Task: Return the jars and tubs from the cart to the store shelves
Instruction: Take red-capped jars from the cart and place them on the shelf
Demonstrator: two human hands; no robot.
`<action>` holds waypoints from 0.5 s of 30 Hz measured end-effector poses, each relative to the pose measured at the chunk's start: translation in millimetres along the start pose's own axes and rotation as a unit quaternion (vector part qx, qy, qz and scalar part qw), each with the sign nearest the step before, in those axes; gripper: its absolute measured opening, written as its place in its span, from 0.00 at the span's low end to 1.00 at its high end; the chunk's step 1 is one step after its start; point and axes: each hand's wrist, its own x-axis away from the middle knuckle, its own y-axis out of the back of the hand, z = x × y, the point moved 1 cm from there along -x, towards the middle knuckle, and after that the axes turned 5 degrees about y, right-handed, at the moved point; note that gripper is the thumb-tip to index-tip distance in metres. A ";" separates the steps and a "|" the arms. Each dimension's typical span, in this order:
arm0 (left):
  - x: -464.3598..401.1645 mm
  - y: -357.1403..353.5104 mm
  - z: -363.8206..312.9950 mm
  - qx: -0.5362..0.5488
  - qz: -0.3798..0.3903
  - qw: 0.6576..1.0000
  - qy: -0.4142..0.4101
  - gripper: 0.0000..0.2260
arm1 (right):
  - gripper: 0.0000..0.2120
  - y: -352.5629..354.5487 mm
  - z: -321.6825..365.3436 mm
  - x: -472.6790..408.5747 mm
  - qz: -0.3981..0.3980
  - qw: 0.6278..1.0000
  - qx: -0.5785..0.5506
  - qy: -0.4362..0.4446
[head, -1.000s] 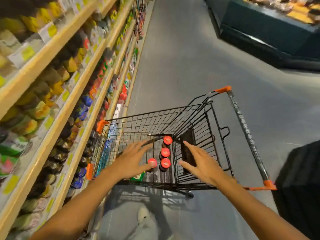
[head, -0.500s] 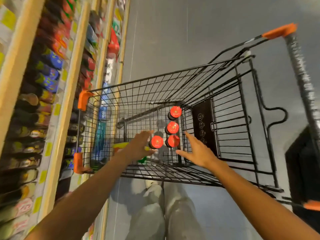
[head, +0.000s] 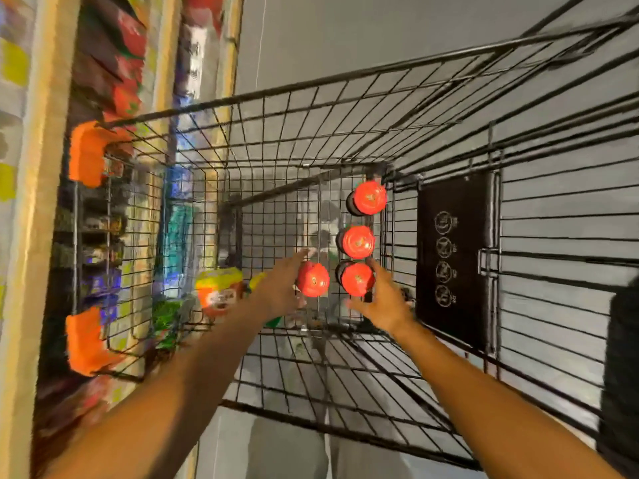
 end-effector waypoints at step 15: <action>-35.8 -49.9 38.4 0.118 -0.102 0.987 -0.032 0.36 | 0.28 -43.6 -40.7 -23.5 -0.128 0.986 -0.105 0.017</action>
